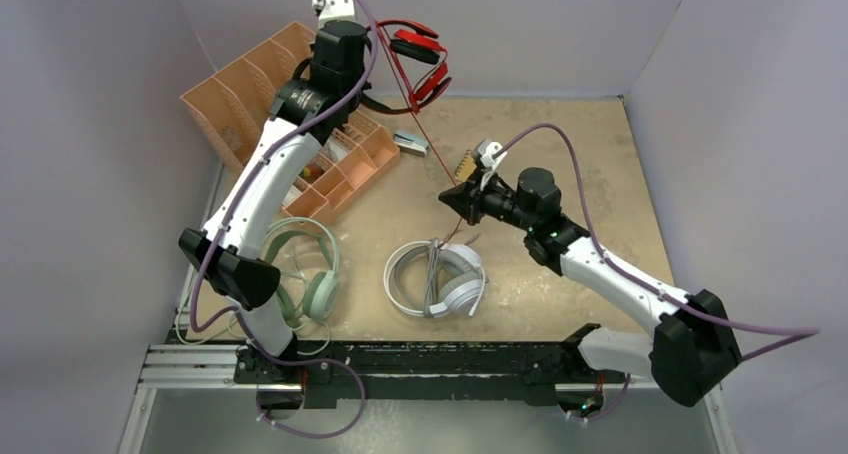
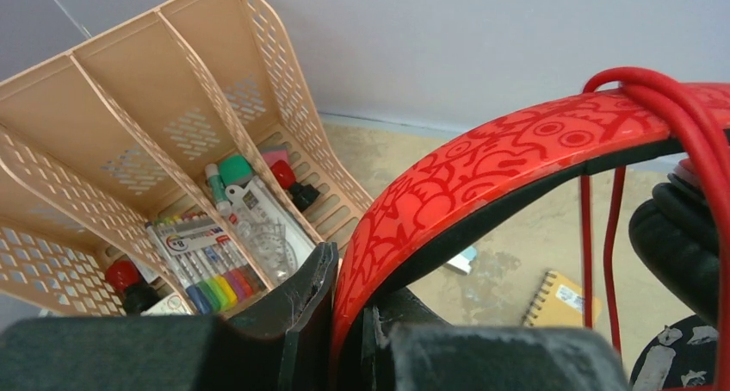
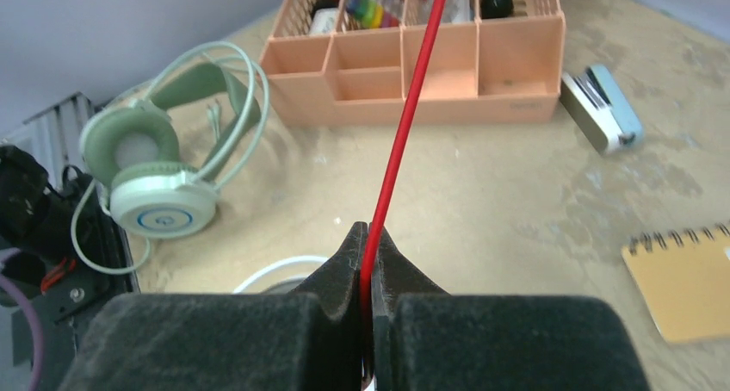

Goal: Wrap the headphones
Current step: Wrap the headphones cable around the headphones.

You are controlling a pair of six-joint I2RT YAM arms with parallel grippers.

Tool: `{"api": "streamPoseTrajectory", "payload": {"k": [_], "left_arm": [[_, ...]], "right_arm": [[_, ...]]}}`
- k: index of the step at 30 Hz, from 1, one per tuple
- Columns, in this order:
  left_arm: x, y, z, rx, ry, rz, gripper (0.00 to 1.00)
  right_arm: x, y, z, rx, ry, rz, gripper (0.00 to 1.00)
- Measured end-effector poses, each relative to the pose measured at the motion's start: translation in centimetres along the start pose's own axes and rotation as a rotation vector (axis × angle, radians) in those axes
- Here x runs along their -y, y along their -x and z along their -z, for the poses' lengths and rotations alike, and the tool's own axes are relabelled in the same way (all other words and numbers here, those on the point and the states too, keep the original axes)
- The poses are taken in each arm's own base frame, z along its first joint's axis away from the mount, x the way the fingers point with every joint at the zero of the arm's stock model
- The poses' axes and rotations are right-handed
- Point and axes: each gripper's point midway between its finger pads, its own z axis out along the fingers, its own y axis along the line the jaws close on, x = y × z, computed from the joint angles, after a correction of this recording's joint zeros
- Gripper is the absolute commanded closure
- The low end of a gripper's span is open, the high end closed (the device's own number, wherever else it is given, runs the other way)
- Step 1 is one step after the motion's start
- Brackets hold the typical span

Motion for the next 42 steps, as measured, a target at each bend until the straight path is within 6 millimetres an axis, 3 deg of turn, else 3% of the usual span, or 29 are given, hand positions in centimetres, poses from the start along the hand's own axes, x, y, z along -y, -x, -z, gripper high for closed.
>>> {"api": "streamPoseTrajectory", "payload": {"k": [4, 12, 16, 24, 31, 42], "left_arm": [[-0.3, -2.2, -1.1, -0.029, 0.019, -0.081, 1.00], [-1.2, -8.4, -3.1, -0.130, 0.046, -0.234, 1.00], [-0.1, -10.2, -2.6, -0.157, 0.008, -0.281, 1.00], [3.0, -14.0, -0.5, -0.229, -0.129, -0.393, 1.00], [5.4, -15.4, 1.8, -0.265, -0.259, -0.432, 1.00], [6.2, -16.8, 3.6, -0.309, -0.378, -0.422, 1.00]], "right_arm": [[0.0, 0.0, 1.6, -0.066, -0.044, 0.039, 1.00], [-0.3, 4.5, 3.3, -0.154, -0.083, 0.175, 1.00], [0.3, 6.5, 3.7, -0.218, -0.111, 0.265, 1.00], [4.3, 8.0, 5.4, -0.382, -0.292, 0.446, 1.00], [5.9, 9.0, 6.2, -0.431, -0.372, 0.518, 0.97], [7.4, 10.4, 5.0, -0.462, -0.420, 0.568, 0.89]]}}
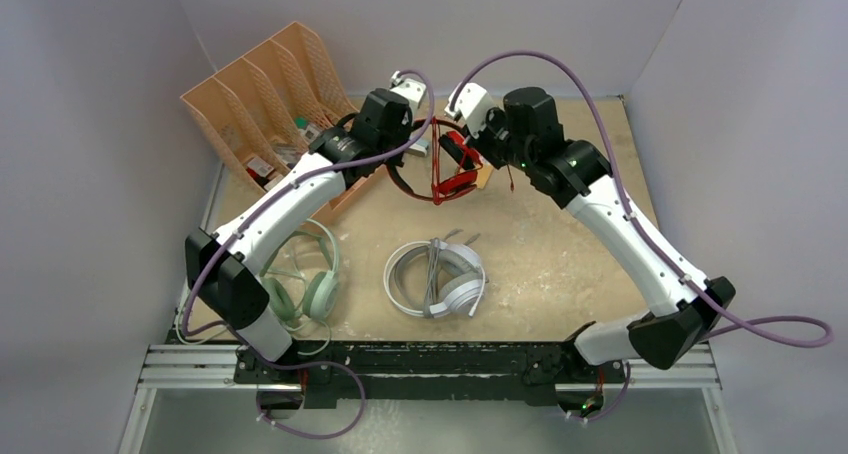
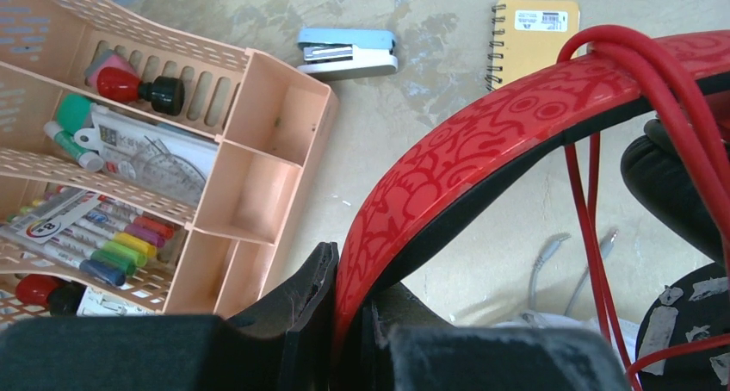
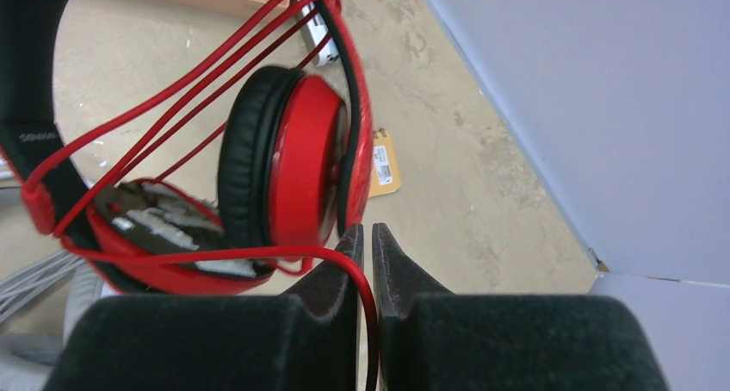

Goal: Wrap the headphones
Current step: Wrap the headphones cable around the headphones.

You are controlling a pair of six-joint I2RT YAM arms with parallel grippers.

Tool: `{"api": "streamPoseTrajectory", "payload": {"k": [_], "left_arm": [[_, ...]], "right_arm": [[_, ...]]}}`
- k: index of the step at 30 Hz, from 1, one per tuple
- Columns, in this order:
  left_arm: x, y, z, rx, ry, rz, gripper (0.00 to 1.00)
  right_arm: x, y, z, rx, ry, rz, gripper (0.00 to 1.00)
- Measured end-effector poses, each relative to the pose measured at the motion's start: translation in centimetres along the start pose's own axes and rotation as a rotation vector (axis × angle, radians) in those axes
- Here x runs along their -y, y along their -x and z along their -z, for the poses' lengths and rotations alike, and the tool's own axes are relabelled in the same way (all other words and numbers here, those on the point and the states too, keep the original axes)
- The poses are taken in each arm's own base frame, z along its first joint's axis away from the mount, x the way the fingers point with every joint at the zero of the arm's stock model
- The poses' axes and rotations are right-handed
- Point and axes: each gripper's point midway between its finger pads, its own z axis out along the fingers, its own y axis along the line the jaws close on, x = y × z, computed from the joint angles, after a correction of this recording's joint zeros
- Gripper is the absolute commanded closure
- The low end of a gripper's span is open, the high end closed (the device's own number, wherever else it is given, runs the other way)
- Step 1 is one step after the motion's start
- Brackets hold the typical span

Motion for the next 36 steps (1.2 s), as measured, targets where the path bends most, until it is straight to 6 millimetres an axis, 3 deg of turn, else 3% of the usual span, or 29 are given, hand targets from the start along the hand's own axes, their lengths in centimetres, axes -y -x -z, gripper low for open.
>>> {"api": "streamPoseTrajectory", "payload": {"k": [9, 15, 23, 28, 36], "left_arm": [[1.3, -1.2, 0.4, -0.016, -0.068, -0.029, 1.00], [2.4, -2.4, 0.9, -0.023, -0.148, -0.065, 1.00], [3.7, -2.2, 2.7, 0.043, -0.261, -0.071, 1.00], [4.1, -1.7, 4.7, 0.148, -0.322, -0.070, 1.00], [5.1, -0.2, 7.4, 0.308, -0.430, -0.126, 1.00]], "right_arm": [[1.2, 1.7, -0.9, 0.017, -0.018, 0.037, 0.87], [1.1, 2.8, -1.8, 0.037, 0.004, 0.046, 0.97], [-0.5, 3.2, -4.1, 0.078, 0.161, -0.022, 1.00], [-1.6, 2.2, -4.8, 0.077, 0.309, -0.145, 1.00], [-5.1, 3.8, -3.2, 0.147, 0.561, -0.316, 1.00]]}}
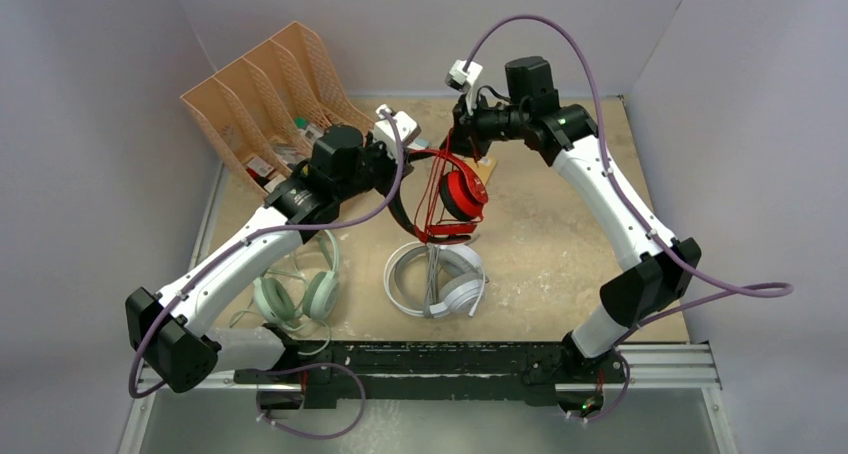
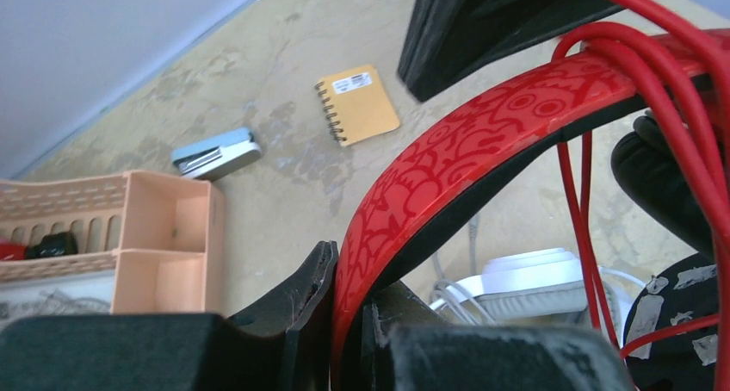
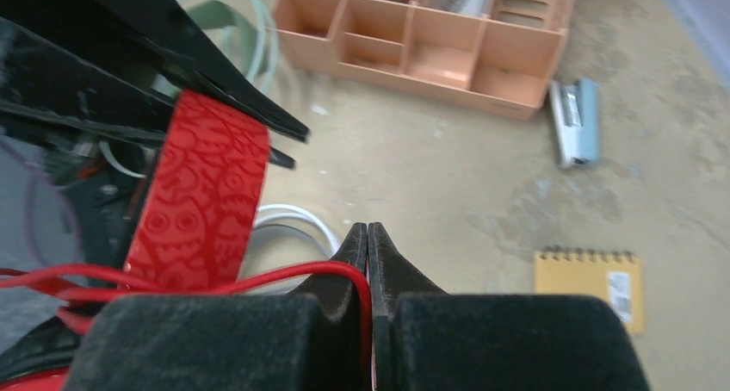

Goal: Wrap the headphones
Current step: Wrap the headphones cable around the headphones.

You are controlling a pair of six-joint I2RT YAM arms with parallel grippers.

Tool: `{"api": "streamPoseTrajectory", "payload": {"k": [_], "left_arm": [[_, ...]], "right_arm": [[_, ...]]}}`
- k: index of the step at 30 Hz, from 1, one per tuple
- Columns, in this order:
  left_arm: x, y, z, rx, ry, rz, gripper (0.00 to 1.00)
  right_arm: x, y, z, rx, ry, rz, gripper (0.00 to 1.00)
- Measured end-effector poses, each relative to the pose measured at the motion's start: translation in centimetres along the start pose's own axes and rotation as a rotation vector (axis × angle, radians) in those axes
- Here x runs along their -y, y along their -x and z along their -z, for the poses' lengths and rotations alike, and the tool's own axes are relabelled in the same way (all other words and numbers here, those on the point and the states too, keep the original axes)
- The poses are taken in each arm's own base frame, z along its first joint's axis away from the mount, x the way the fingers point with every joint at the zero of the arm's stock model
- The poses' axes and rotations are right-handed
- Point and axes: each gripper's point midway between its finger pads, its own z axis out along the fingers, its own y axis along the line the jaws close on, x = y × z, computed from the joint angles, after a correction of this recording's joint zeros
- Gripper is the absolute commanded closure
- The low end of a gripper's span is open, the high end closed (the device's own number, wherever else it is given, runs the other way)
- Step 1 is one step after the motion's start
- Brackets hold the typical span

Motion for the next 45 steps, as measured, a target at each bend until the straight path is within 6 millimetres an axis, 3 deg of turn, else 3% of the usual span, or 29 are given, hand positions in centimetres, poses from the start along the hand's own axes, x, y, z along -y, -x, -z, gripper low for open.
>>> {"api": "streamPoseTrajectory", "payload": {"k": [6, 13, 19, 31, 45], "left_arm": [[1.4, -0.4, 0.4, 0.068, -0.076, -0.027, 1.00], [1.2, -0.4, 0.8, 0.069, -0.084, -0.144, 1.00], [0.1, 1.8, 1.0, 0.068, -0.003, -0.275, 1.00], [-0.7, 2.1, 0.0, -0.008, 0.115, -0.402, 1.00], [-1.3, 1.7, -0.1, -0.024, 0.160, -0.356, 1.00]], "right_arm": [[-2.9, -0.6, -0.9, 0.032, 0.164, -0.156, 1.00], [-5.3, -0.9, -1.8, 0.066, 0.298, -0.420, 1.00], [-5.6, 0.0, -2.4, 0.106, 0.334, -0.596, 1.00], [-4.2, -0.9, -3.8, 0.185, 0.326, -0.814, 1.00], [-1.4, 0.2, -4.7, 0.315, 0.154, -0.613, 1.00]]}}
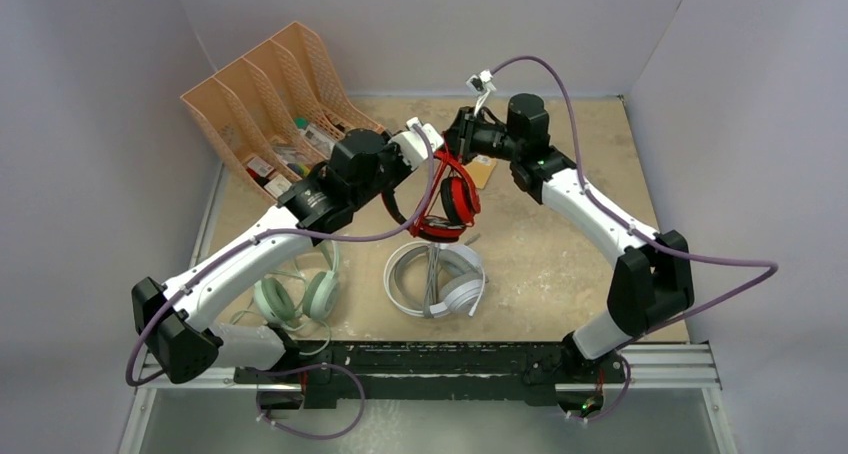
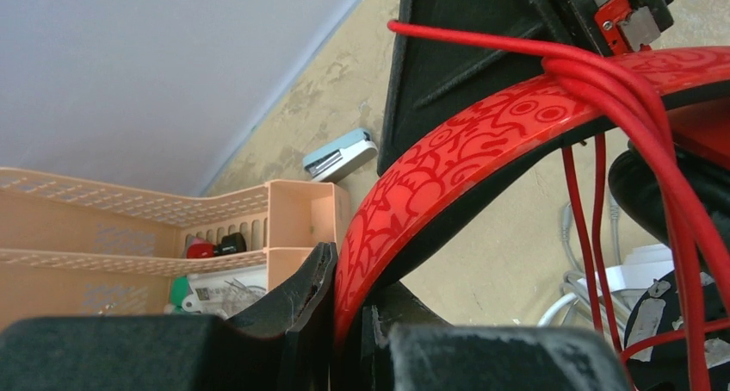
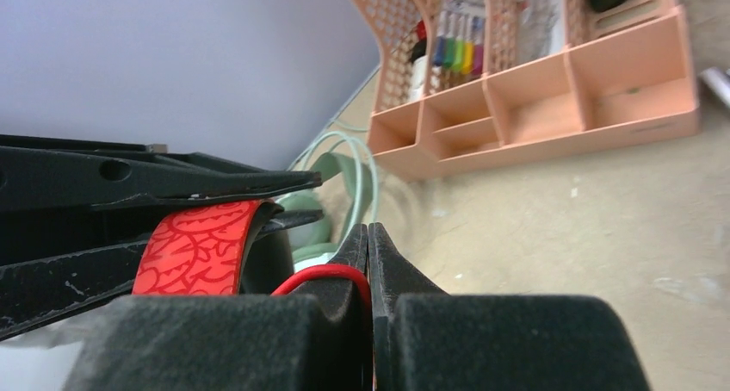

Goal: Wrap the headphones
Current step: Wrap the headphones cable around the headphones.

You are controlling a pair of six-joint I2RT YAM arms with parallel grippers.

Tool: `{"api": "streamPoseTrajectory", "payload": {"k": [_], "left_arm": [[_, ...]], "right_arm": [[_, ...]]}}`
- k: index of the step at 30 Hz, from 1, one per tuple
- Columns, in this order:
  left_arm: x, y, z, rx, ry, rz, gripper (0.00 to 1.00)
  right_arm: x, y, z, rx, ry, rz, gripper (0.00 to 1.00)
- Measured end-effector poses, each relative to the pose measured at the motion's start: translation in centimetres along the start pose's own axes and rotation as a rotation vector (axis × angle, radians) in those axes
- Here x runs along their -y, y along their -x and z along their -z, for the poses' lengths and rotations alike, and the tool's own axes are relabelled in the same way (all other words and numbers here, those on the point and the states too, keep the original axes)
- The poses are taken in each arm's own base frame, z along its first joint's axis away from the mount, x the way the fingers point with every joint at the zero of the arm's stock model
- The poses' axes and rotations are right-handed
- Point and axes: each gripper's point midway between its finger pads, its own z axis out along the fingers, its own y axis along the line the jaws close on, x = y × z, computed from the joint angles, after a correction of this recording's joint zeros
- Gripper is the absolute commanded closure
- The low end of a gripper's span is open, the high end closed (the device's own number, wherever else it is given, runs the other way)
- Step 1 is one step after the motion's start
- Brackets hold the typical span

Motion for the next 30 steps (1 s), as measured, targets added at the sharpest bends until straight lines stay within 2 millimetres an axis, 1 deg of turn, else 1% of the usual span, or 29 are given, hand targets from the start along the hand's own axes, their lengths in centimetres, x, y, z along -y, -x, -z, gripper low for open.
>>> {"api": "streamPoseTrajectory", "payload": {"k": [2, 5, 8, 11, 13, 15, 17, 21, 25, 30], "left_arm": [[0.2, -0.4, -0.1, -0.010, 0.004, 0.014, 1.00], [1.0, -0.9, -0.2, 0.003, 0.007, 0.038, 1.00], [1.8, -1.6, -0.2, 0.023, 0.005, 0.067, 1.00], [2.3, -1.9, -0.1, 0.024, -0.007, 0.094, 1.00], [2.7, -1.7, -0.1, 0.026, -0.013, 0.134, 1.00], [2.9, -1.1, -0.1, 0.056, -0.012, 0.195, 1.00], [3.2, -0.6, 0.2, 0.091, -0.015, 0.252, 1.00], [3.8, -0.6, 1.2, 0.122, -0.020, 0.348, 1.00], [3.5, -0.8, 1.3, 0.113, 0.004, 0.394, 1.00], [3.1, -2.1, 1.4, 0.062, 0.046, 0.410, 1.00]], "right_arm": [[0.4, 0.1, 0.2, 0.018, -0.035, 0.041, 1.00], [0.8, -0.2, 0.7, 0.009, -0.073, 0.068, 1.00], [1.4, -1.4, 1.0, -0.040, -0.094, 0.064, 0.98], [1.7, -2.6, 1.4, -0.098, -0.123, 0.049, 0.94], [1.9, -2.9, 2.1, -0.126, -0.147, 0.058, 0.89], [2.1, -3.3, 3.0, -0.149, -0.180, 0.083, 0.79], [2.2, -3.7, 3.9, -0.170, -0.205, 0.107, 0.73], [2.7, -3.9, 5.4, -0.193, -0.256, 0.166, 0.61], [4.2, -4.4, 6.5, -0.223, -0.315, 0.181, 0.53], [6.7, -4.6, 8.5, -0.269, -0.434, 0.170, 0.44]]}}
